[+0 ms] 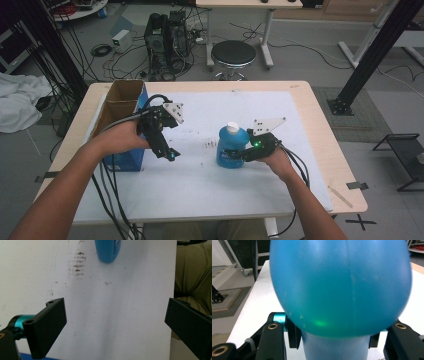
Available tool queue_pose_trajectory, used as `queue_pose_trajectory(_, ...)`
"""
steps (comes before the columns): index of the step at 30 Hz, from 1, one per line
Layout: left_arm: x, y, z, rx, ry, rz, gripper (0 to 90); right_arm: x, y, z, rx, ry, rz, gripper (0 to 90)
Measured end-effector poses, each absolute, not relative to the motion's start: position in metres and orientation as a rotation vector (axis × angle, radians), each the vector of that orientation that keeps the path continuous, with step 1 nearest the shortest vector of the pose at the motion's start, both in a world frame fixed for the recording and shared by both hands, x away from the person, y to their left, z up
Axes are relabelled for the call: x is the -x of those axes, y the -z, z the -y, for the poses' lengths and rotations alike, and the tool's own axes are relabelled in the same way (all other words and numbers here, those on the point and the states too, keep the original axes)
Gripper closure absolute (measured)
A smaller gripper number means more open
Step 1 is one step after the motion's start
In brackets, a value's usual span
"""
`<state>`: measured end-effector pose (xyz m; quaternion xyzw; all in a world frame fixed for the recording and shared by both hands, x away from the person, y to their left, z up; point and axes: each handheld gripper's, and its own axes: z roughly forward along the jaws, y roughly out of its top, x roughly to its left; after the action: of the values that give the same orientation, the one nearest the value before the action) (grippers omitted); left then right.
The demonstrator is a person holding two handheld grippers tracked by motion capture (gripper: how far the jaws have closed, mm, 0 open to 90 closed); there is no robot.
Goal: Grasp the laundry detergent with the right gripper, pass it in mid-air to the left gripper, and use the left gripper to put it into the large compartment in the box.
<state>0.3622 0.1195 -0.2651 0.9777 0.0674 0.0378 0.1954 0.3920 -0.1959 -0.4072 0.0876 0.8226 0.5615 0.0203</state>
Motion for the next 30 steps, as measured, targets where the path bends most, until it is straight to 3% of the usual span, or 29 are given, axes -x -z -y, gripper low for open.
queue_pose_trajectory(20, -0.354, 0.233, -0.093, -2.744, -0.136, -0.124, 3.8, -0.367, 0.352, 0.195, -0.131, -1.657, -2.634, 43.6)
queue_pose_trajectory(30, -0.345, 0.211, -0.068, -2.758, -0.137, -0.057, 3.9, -0.356, 0.341, 0.184, -0.101, -1.663, -2.659, 43.8)
